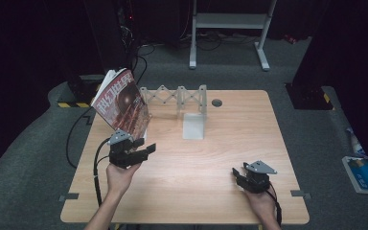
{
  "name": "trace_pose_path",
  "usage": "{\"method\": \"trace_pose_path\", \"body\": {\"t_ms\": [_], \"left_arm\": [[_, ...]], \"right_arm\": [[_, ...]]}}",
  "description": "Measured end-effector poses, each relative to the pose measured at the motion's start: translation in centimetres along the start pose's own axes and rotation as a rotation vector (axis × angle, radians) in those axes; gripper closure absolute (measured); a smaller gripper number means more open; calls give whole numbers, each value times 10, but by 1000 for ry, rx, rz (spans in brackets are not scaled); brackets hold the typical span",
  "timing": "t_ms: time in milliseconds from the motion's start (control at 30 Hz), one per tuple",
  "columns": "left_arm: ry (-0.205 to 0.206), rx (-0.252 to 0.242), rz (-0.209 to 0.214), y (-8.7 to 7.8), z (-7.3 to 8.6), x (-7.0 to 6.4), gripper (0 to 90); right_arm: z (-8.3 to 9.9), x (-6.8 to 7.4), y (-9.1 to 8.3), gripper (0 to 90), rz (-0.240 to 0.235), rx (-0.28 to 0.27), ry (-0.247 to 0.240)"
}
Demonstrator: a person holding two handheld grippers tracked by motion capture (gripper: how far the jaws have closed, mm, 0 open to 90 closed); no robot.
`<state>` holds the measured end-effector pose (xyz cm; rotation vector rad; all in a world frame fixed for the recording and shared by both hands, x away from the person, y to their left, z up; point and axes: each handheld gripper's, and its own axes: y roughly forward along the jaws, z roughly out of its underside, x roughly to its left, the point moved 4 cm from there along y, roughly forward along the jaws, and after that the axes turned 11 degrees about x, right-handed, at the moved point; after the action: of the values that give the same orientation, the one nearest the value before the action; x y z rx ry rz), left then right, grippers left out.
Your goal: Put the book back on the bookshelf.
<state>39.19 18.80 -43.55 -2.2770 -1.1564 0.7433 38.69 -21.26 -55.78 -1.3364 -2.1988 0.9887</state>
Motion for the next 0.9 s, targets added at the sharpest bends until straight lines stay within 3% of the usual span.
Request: {"method": "trace_pose_path", "body": {"t_ms": [900], "left_arm": [[-23,53,12,30,15,-4,406]], "right_arm": [[0,0,0,466,0,0,0]]}}
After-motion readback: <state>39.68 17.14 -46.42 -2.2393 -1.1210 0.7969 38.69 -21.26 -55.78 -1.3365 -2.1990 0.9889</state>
